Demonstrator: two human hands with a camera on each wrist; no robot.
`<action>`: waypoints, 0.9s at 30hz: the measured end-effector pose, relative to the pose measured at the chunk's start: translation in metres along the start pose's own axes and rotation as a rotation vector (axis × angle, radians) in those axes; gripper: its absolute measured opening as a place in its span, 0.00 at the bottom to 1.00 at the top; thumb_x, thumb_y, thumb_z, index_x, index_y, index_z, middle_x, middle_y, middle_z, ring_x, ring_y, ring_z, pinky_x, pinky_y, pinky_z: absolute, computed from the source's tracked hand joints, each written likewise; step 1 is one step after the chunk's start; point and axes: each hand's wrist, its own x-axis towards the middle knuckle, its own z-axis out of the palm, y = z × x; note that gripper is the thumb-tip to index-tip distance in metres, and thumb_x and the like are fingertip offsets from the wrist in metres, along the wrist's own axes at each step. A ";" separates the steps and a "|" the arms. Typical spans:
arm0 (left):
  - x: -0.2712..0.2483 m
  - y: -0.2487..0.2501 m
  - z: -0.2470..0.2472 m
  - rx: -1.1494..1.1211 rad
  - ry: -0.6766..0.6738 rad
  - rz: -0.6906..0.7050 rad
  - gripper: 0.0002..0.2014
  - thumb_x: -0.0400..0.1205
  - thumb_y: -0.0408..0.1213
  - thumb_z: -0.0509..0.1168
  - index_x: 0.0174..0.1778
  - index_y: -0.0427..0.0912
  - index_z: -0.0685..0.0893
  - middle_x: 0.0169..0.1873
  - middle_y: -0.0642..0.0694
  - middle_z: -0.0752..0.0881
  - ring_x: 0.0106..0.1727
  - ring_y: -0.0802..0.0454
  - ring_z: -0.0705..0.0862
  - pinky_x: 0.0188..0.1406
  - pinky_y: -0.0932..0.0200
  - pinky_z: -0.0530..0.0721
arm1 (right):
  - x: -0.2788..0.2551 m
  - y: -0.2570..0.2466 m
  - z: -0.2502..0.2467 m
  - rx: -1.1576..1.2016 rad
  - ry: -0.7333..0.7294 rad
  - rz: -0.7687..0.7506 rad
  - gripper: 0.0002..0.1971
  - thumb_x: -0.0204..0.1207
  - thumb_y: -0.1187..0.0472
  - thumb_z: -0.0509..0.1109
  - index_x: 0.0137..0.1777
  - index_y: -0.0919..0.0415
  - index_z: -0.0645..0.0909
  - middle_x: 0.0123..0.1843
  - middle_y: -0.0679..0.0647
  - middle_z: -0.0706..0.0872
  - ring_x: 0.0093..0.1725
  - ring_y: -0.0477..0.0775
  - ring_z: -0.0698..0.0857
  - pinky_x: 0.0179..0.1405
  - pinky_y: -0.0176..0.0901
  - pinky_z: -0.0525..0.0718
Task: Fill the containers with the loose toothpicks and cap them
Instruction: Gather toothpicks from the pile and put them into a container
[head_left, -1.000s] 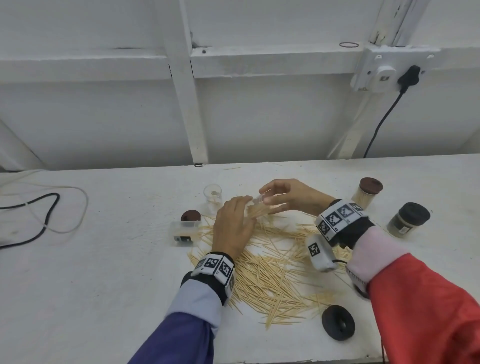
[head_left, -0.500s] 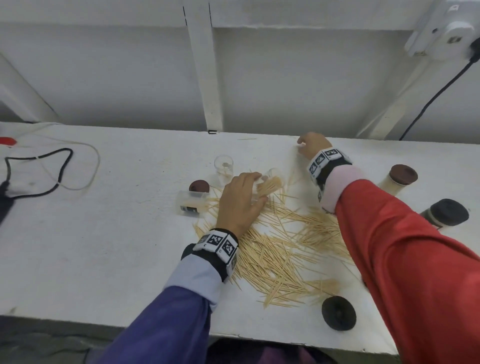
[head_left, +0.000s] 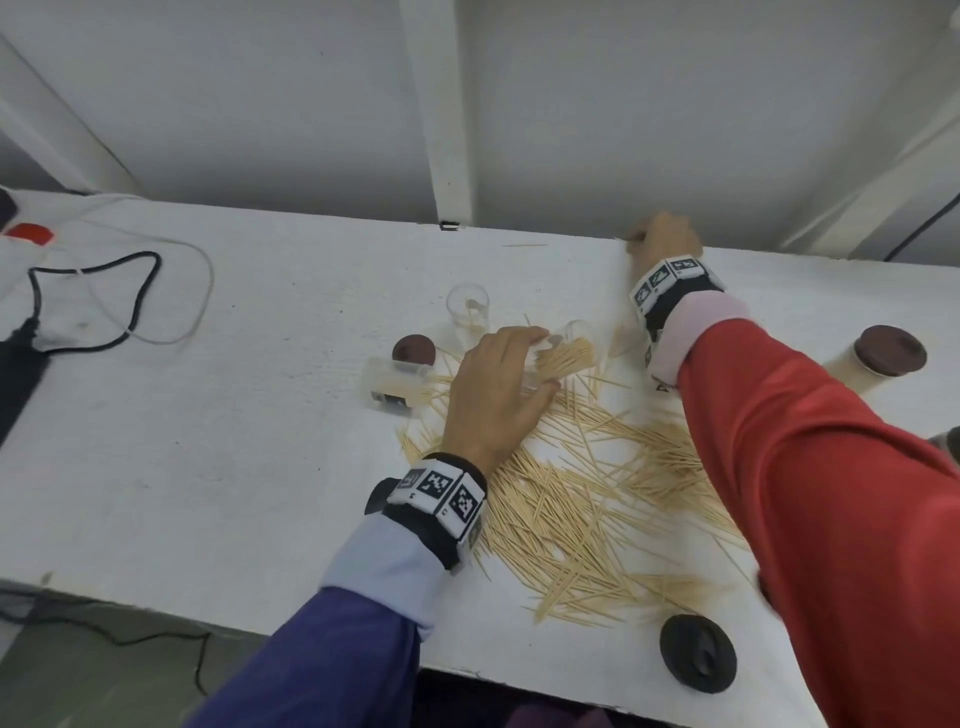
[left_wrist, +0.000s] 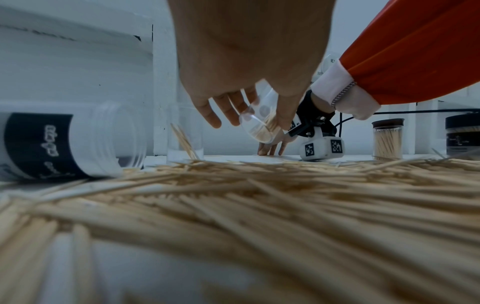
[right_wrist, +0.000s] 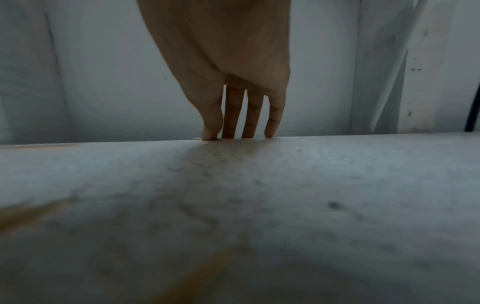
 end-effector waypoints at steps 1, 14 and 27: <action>0.000 0.000 0.000 0.000 0.000 -0.001 0.24 0.76 0.42 0.73 0.68 0.41 0.78 0.61 0.47 0.82 0.60 0.50 0.78 0.58 0.53 0.78 | 0.002 0.000 -0.001 0.009 0.007 0.004 0.11 0.78 0.67 0.68 0.58 0.68 0.86 0.58 0.69 0.87 0.59 0.69 0.86 0.55 0.53 0.83; 0.000 0.001 -0.001 0.010 0.002 0.001 0.23 0.77 0.42 0.72 0.68 0.41 0.78 0.61 0.47 0.82 0.61 0.51 0.78 0.60 0.53 0.79 | -0.001 -0.029 -0.004 0.080 0.023 -0.257 0.13 0.76 0.75 0.60 0.57 0.71 0.82 0.55 0.72 0.85 0.56 0.72 0.84 0.54 0.55 0.81; -0.001 0.001 -0.003 0.007 0.096 -0.003 0.23 0.77 0.40 0.73 0.68 0.41 0.78 0.61 0.48 0.83 0.63 0.52 0.78 0.62 0.58 0.78 | -0.018 -0.102 0.009 0.070 -0.132 -0.470 0.09 0.76 0.68 0.72 0.53 0.62 0.90 0.54 0.60 0.90 0.55 0.64 0.87 0.53 0.48 0.84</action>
